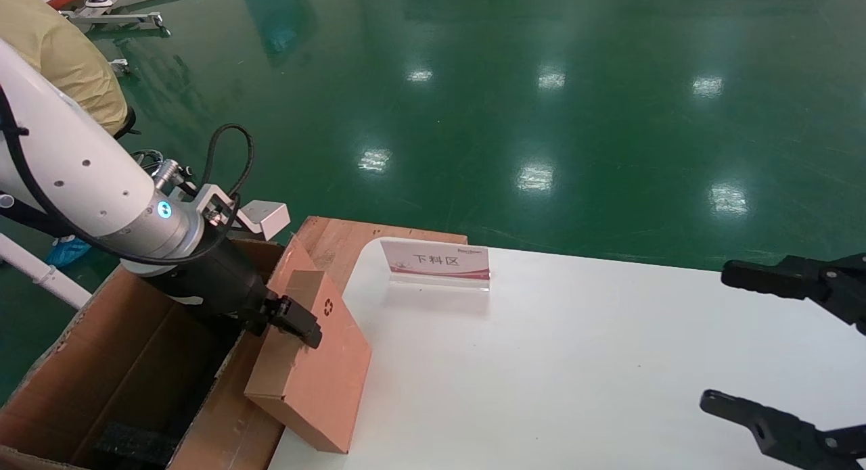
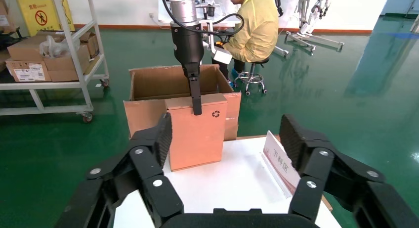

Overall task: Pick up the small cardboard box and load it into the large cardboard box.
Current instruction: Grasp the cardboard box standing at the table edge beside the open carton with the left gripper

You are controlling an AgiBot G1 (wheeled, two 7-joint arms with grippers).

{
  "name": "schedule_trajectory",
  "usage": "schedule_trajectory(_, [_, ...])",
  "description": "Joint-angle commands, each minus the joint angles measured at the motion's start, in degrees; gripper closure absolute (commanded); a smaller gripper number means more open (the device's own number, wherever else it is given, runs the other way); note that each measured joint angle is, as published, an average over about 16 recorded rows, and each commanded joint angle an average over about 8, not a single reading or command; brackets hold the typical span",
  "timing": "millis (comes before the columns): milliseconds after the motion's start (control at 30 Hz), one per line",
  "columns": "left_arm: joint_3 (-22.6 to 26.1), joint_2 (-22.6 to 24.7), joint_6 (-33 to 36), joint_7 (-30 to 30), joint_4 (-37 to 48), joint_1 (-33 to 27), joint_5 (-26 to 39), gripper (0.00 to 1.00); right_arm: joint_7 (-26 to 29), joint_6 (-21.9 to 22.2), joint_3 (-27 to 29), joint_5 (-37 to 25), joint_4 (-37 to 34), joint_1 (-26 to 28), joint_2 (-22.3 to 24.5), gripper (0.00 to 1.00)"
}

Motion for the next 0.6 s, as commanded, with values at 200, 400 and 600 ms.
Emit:
schedule_trajectory(200, [0.0,0.0,0.1,-0.1,0.0,0.0,0.0,1.0,0.0,0.0,0.0,0.0,0.0,0.0,0.0,1.0])
schedule_trajectory(400, [0.0,0.0,0.1,-0.1,0.0,0.0,0.1,1.0,0.0,0.0,0.0,0.0,0.0,0.0,0.0,1.0])
schedule_trajectory(600, [0.0,0.6,0.9,0.6,0.8,-0.8,0.5,1.0,0.0,0.0,0.0,0.0,0.0,0.0,0.0,1.0])
